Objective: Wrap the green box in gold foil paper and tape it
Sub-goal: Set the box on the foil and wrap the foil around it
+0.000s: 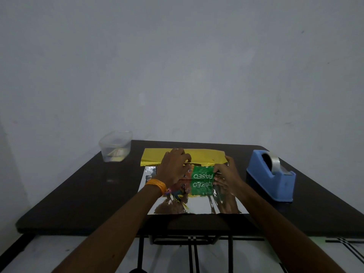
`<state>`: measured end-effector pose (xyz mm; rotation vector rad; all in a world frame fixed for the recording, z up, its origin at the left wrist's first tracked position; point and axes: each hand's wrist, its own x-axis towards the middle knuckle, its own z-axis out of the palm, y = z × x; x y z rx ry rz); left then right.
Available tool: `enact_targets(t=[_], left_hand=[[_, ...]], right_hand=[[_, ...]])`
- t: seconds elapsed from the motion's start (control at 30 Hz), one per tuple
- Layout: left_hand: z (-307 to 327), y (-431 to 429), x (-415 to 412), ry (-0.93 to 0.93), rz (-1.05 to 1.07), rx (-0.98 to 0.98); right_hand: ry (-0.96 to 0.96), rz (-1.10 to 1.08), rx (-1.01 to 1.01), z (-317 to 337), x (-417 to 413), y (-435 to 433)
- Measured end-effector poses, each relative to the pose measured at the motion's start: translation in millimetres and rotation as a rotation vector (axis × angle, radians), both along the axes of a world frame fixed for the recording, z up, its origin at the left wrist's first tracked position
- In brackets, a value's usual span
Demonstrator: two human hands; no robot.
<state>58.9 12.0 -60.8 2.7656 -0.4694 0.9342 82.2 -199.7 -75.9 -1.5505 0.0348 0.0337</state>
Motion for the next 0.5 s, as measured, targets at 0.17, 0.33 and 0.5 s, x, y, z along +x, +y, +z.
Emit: enact_targets(t=[0.17,0.33,0.5], left_hand=[[-0.8,1.0,-0.3,0.013,0.0,-0.009],[-1.1,1.0,-0.8,0.018,-0.002,-0.015],[-2.9,2.9,0.5,0.017,0.0,-0.026]], right_hand=[[0.018,0.008,0.042,-0.9,1.9,-0.9],[-0.247,-0.501,-0.465,12.0,-10.3,-1.4],[-0.727,-0.297,-0.901,26.1,-12.7,12.4]])
